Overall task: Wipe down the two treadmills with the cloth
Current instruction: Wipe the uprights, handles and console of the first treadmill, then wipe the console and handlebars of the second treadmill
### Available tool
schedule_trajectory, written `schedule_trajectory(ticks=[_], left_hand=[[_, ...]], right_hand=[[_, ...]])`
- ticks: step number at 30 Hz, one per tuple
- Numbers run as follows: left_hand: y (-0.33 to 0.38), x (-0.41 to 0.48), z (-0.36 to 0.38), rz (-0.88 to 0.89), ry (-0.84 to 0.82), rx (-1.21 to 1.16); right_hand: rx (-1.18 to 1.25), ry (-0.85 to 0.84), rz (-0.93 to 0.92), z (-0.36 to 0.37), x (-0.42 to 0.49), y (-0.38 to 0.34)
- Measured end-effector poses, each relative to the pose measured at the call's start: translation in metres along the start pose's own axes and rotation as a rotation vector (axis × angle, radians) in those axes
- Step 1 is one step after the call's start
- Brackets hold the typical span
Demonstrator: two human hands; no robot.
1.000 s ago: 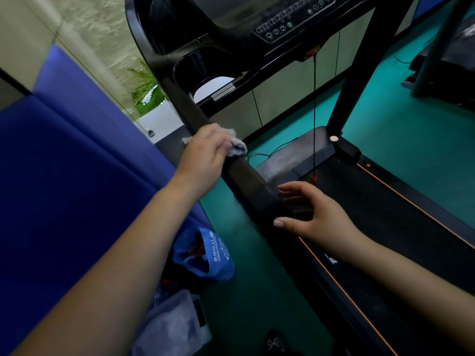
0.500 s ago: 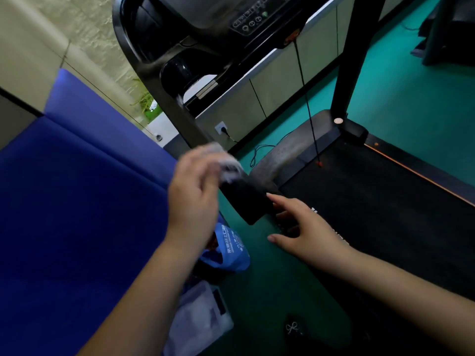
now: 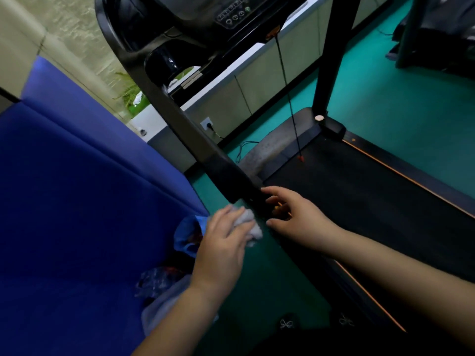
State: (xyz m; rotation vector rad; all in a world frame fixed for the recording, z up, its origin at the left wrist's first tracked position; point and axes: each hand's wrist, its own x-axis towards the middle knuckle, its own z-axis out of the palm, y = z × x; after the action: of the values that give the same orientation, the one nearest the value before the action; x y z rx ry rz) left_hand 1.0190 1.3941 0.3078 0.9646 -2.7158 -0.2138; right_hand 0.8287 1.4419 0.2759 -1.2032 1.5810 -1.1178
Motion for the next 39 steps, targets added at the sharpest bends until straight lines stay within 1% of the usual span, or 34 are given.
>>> schedule_trajectory(ticks=[3, 5, 6, 7, 11, 15, 18, 22, 25, 28, 31, 35, 39], left_hand=[[0.010, -0.008, 0.000, -0.258, 0.050, -0.243], [0.013, -0.006, 0.002, -0.421, 0.004, -0.399], [0.013, -0.005, 0.004, -0.467, -0.033, -0.444], [0.012, -0.005, 0.006, -0.472, -0.071, -0.470], [0.005, -0.008, 0.016, -0.281, -0.206, -0.488], [0.010, -0.018, 0.022, -0.136, -0.362, -0.485], [0.028, -0.029, 0.025, -0.016, -0.510, -0.479], [0.064, -0.044, 0.029, 0.134, -0.658, -0.481], [0.098, -0.056, 0.033, 0.240, -0.751, -0.457], [0.142, -0.069, 0.031, 0.408, -0.792, -0.397], [0.190, -0.087, 0.028, 0.510, -0.799, -0.367], [0.256, -0.121, 0.038, 0.573, -0.800, -0.375], [0.328, -0.173, 0.054, 0.612, -0.832, -0.368]], right_hand=[[-0.052, 0.075, 0.100, -0.022, -0.029, 0.010], [-0.068, 0.149, 0.156, -0.036, -0.053, 0.017], [-0.067, 0.193, 0.182, -0.041, -0.066, 0.019], [-0.063, 0.234, 0.211, -0.044, -0.079, 0.021], [-0.047, 0.378, 0.324, -0.038, -0.138, 0.024], [0.016, 0.556, 0.446, -0.008, -0.199, 0.021], [0.058, 0.677, 0.539, 0.020, -0.252, 0.021], [0.097, 0.805, 0.650, 0.048, -0.326, 0.021], [0.150, 0.978, 0.686, 0.060, -0.383, 0.016], [0.217, 1.169, 0.695, 0.069, -0.435, 0.014], [0.299, 1.303, 0.672, 0.078, -0.485, 0.019], [0.366, 1.431, 0.638, 0.084, -0.559, 0.026], [0.376, 1.515, 0.649, 0.083, -0.647, 0.036]])
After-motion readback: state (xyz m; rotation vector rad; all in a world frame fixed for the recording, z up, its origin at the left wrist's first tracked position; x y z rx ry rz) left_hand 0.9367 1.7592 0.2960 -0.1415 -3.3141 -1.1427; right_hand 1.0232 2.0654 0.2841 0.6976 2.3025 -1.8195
